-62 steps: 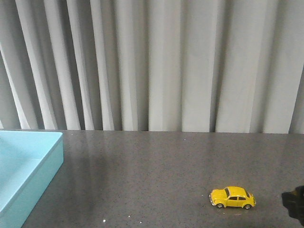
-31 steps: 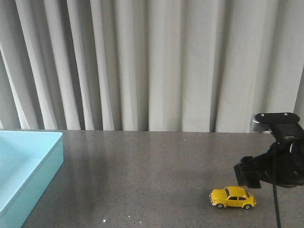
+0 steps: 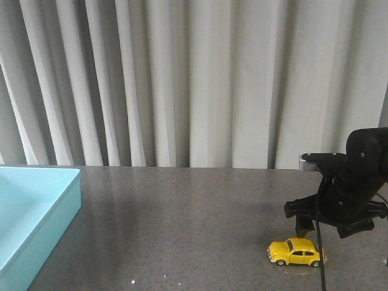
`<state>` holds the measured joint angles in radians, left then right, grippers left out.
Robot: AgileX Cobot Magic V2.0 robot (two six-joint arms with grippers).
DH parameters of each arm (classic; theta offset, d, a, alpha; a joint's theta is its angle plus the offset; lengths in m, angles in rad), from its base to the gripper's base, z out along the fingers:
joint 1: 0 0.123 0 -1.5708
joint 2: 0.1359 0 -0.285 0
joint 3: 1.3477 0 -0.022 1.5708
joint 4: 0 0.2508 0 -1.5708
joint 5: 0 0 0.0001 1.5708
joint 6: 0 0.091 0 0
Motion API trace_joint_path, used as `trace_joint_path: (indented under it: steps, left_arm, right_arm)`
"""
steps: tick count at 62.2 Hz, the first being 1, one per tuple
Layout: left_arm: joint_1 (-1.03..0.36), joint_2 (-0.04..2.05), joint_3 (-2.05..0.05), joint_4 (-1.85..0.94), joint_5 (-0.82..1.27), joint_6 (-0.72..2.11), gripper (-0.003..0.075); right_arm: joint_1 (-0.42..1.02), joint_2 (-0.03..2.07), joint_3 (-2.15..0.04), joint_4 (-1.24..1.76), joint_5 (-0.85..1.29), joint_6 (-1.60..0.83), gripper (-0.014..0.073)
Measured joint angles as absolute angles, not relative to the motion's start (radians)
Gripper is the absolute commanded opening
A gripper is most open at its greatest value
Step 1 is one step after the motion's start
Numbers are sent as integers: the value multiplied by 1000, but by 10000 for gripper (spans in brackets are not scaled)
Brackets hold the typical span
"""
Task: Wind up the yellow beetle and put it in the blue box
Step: 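Lower the right gripper over the yellow beetle and grasp it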
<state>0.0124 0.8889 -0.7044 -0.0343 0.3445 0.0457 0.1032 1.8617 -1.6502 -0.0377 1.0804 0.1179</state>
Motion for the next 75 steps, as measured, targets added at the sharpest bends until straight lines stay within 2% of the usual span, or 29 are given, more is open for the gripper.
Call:
trace_joint_path:
  steps: [27, 75]
  left_arm:
    - [12, 889, -704, -39, 340, 46, 555]
    - [12, 889, -704, -39, 347, 46, 556]
  right_arm:
    - [101, 1988, -1709, -8, 1068, 88, 582]
    - [101, 2057, -1717, 42, 1015, 66, 582]
